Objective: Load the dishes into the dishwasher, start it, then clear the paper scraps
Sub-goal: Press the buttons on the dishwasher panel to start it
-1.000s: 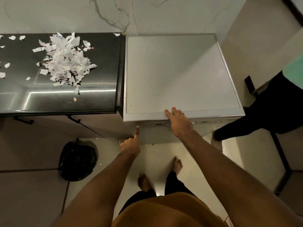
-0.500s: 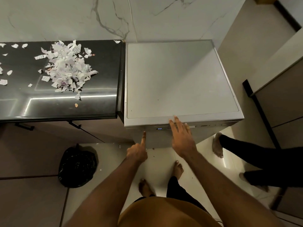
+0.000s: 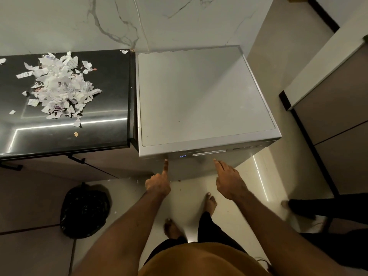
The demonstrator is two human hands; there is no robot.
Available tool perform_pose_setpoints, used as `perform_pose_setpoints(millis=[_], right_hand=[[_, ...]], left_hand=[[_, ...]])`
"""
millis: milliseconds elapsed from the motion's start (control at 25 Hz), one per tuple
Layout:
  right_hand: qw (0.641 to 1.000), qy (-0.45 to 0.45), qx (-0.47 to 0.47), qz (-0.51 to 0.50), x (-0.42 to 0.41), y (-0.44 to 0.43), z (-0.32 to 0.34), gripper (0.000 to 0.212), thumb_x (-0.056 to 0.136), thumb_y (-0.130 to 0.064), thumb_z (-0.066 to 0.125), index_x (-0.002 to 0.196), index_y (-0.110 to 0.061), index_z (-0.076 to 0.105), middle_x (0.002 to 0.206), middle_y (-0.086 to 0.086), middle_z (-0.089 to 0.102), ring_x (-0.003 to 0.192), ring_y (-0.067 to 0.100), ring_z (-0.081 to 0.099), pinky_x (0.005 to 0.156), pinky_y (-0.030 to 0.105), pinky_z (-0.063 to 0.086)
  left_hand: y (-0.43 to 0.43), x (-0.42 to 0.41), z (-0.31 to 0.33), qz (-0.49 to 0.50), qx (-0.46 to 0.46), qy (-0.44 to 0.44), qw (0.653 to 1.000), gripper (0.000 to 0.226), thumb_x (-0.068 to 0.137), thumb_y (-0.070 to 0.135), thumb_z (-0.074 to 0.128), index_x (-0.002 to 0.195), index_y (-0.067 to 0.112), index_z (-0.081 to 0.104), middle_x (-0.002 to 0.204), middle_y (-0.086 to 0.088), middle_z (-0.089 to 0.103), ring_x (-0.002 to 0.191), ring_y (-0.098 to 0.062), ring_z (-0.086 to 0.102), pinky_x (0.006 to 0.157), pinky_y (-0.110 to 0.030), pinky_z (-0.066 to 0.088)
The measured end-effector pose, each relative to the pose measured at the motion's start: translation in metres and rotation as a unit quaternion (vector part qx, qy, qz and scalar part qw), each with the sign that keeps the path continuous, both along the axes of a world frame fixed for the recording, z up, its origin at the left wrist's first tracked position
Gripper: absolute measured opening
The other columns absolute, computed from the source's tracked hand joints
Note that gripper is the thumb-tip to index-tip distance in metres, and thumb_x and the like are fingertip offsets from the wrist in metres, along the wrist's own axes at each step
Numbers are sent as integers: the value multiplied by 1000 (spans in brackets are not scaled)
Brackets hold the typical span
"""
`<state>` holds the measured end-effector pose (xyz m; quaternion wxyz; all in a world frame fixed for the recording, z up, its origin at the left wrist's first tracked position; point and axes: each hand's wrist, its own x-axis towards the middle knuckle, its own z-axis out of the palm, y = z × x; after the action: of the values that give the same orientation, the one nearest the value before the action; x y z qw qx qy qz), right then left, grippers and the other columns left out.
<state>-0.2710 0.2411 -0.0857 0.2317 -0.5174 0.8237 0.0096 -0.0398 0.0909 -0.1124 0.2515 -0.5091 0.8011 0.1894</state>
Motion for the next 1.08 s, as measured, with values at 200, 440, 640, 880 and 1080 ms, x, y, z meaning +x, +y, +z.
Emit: perform_pose_setpoints(millis=[200,440,640,880,1080], right_hand=[[999,-13,23,-24,-2,2,-2,74,100,-21,56,164,-14,21,161,7,37,141,29,45,115,42,39],[999,-19,37,-12,4,9,-5,72,101,-23,55,164,-13,21,163,8,35,144,29,42,116,42,36],[998,-15,51,-35,-3,23,-10,72,102,-28,55,164,-12,21,163,9,36,140,30,47,114,43,40],[997,-22,58,-35,2,38,-14,73,103,-30,55,164,-12,19,163,10,35,141,32,46,115,45,41],[995,-21,65,-67,-8,51,-17,73,103,-32,55,164,-12,19,163,11,35,139,31,47,113,44,43]], left_hand=[[8,-3,1,4,7,12,1000,107,95,27,59,157,33,-28,130,-13,65,118,-31,64,94,-44,51],[-1,-5,-4,-1,10,-6,1000,108,95,24,59,156,35,-29,132,-12,65,118,-30,64,94,-43,52],[5,-12,1,7,22,6,1000,112,91,20,61,158,32,-27,133,-14,63,119,-33,64,94,-46,53],[-4,-5,-3,-15,15,-20,1000,112,94,23,63,156,36,-29,134,-13,63,120,-31,63,93,-45,53],[0,-3,-6,-22,19,0,1000,114,93,26,66,157,32,-29,131,-15,63,117,-32,64,93,-46,54]])
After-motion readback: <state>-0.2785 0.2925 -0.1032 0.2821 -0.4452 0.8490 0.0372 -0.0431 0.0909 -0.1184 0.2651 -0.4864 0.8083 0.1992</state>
